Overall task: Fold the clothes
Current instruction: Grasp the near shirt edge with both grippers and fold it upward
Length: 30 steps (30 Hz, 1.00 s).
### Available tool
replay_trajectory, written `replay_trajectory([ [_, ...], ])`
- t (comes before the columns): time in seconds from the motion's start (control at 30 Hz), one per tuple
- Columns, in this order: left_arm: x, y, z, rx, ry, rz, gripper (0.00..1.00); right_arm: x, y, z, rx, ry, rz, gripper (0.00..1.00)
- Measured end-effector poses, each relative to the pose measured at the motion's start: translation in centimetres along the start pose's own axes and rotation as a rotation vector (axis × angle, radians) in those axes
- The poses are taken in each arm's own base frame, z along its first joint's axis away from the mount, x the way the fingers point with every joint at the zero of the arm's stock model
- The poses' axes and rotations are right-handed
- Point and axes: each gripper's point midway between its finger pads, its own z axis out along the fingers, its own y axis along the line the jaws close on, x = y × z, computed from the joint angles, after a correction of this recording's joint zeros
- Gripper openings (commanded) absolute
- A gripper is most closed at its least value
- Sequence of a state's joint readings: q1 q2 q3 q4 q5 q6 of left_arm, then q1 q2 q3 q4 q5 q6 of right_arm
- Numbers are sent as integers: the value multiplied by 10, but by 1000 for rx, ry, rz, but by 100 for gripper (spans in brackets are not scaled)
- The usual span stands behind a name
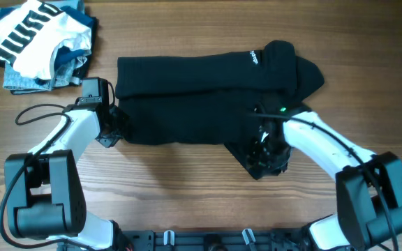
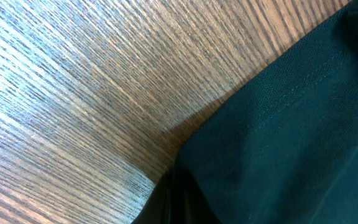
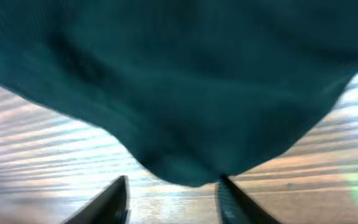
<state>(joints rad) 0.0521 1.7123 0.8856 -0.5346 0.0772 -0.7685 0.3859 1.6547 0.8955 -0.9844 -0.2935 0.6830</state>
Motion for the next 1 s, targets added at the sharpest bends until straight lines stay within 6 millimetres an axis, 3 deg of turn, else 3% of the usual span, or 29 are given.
replay_trajectory([
  [0.1,0,0,0,0,0,-1,4,9,2,8,24,7,-8,59],
  [0.3,0,0,0,0,0,-1,4,0,-15,12,99,-55,57,59],
  [0.33,0,0,0,0,0,-1,4,-2,-18,17,102,-66,63,48],
  [0.4,0,0,0,0,0,-1,4,-2,-19,21,96,-71,69,4],
  [0.57,3,2,-1,-7,16,3,4,-7,-14,19,74,-91,64,4],
  [0.7,29,23,-15,-81,121,58,4,-12,-21,-20,65,-97,76,4],
  [0.83,34,20,-66,-26,82,150,4,1,-36,-78,1,-161,100,4],
  [0.93,36,22,-105,23,11,188,4,20,-48,-109,-54,-238,90,4],
  [1.0,35,27,-112,13,-17,193,4,22,-49,-118,-77,-280,75,4],
])
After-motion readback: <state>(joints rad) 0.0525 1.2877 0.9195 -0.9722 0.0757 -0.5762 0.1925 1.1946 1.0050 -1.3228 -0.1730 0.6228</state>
